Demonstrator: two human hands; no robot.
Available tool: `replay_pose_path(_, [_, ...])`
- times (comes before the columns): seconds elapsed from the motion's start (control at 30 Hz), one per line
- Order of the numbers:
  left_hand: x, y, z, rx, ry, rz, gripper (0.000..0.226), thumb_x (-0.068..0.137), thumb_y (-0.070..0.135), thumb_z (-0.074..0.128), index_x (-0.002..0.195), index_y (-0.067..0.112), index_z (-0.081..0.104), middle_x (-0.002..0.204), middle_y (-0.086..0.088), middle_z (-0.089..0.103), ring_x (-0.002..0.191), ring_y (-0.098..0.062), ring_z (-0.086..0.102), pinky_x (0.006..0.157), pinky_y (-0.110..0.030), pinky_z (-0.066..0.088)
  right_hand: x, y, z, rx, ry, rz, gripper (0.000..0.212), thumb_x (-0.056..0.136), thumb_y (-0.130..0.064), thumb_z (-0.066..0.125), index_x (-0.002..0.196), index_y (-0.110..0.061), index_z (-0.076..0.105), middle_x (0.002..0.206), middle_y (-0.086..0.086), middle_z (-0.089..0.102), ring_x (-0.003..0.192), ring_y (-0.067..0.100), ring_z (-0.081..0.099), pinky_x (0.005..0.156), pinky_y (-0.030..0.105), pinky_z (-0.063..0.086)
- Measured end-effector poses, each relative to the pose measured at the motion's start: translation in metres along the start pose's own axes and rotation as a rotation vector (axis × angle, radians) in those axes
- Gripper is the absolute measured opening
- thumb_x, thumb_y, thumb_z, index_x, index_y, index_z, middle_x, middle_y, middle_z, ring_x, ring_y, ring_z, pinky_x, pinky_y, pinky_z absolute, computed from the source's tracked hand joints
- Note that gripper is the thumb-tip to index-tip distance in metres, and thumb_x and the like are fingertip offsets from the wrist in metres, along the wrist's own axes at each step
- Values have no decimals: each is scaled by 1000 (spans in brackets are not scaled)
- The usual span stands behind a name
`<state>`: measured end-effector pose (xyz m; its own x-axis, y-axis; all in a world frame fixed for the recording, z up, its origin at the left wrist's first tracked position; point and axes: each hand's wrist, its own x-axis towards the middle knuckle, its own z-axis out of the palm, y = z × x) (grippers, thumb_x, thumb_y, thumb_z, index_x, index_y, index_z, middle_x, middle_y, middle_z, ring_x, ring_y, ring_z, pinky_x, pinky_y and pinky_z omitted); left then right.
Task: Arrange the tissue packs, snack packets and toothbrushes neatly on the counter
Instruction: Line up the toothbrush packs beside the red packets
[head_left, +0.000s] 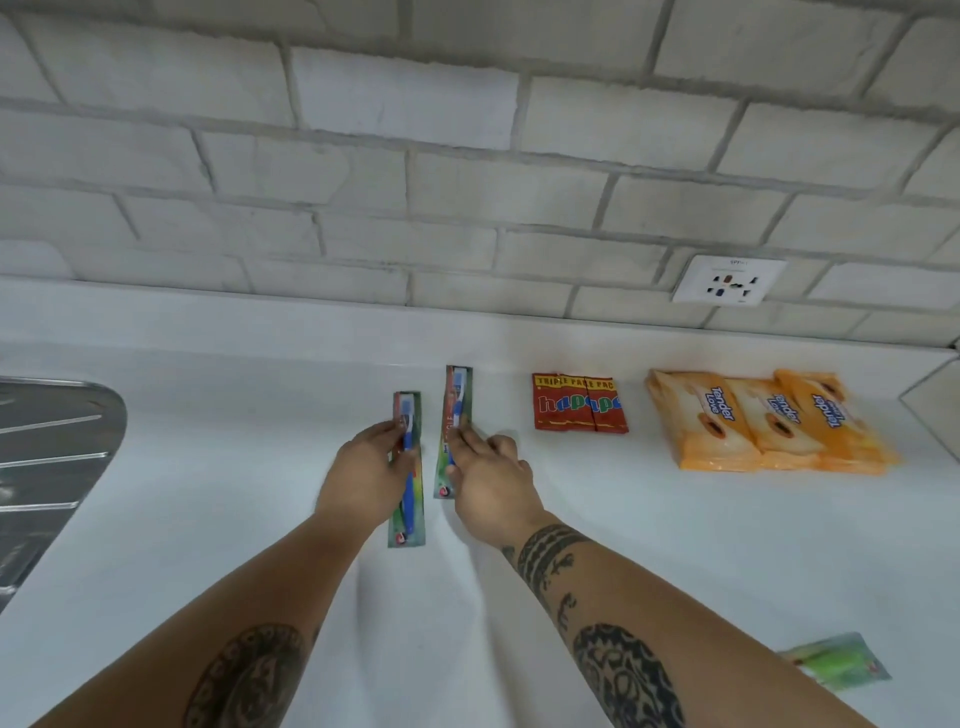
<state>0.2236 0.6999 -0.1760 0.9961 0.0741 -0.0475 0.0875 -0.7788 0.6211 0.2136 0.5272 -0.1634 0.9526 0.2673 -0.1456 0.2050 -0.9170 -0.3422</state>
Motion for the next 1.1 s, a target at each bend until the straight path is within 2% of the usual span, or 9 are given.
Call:
replay_pose_path(0.17, [29, 2, 8, 90, -52, 28, 41, 105, 34, 38, 139, 24, 58, 133, 3, 67, 105, -25, 64, 89, -37, 55, 2, 1, -3, -10, -4, -8, 61, 104, -31, 41, 161, -23, 21, 169, -7, 18, 135, 27, 29, 98, 45, 42])
replay_pose_path(0.33, [48, 9, 9, 156, -90, 21, 43, 105, 34, 34, 144, 29, 53, 136, 5, 65, 113, -30, 61, 94, -42, 54, 0, 1, -1, -11, 49, -12, 58, 104, -34, 35, 160, -25, 25, 167, -7, 25, 134, 26, 30, 101, 46, 43])
replay_pose_path(0.57, [57, 7, 15, 176, -105, 45, 46, 106, 36, 31, 150, 32, 46, 140, 5, 62, 117, -30, 58, 96, -41, 52, -1, -1, 2, 0, 77, -1, 56, 102, -34, 35, 157, -24, 29, 164, -7, 31, 130, 26, 33, 95, 46, 46])
replay_pose_path(0.73, [57, 7, 17, 231, -119, 87, 50, 109, 35, 25, 157, 30, 38, 158, 9, 46, 125, -31, 54, 104, -40, 47, -2, -2, 2, 6, 66, 12, 56, 101, -35, 34, 156, -24, 30, 162, -7, 33, 129, 26, 33, 94, 46, 46])
replay_pose_path(0.83, [56, 5, 17, 232, -119, 73, 51, 109, 37, 23, 158, 31, 36, 159, 12, 43, 126, -30, 53, 105, -40, 46, -2, -2, 1, 15, 63, 20, 56, 102, -34, 35, 157, -24, 29, 162, -8, 33, 129, 25, 32, 93, 45, 44])
replay_pose_path(0.93, [55, 3, 18, 203, -106, 75, 49, 108, 38, 23, 154, 32, 40, 149, 5, 54, 115, -32, 58, 93, -40, 49, -3, -3, 0, 21, 53, 26, 56, 104, -33, 35, 158, -25, 26, 163, -8, 30, 133, 25, 30, 97, 46, 42])
replay_pose_path(1.0, [54, 6, 16, 162, -94, 85, 45, 109, 35, 24, 149, 29, 44, 139, -1, 59, 105, -31, 59, 83, -37, 46, -4, -3, -2, 51, 45, 23, 57, 105, -34, 34, 160, -24, 21, 166, -7, 25, 136, 25, 28, 101, 48, 41])
replay_pose_path(1.1, [48, 15, 8, 85, -89, 46, 47, 112, 34, 23, 152, 20, 42, 146, -7, 53, 118, -35, 59, 92, -40, 45, -6, 2, -6, 145, 40, 38, 58, 107, -33, 32, 162, -25, 15, 169, -5, 17, 146, 24, 24, 111, 50, 38])
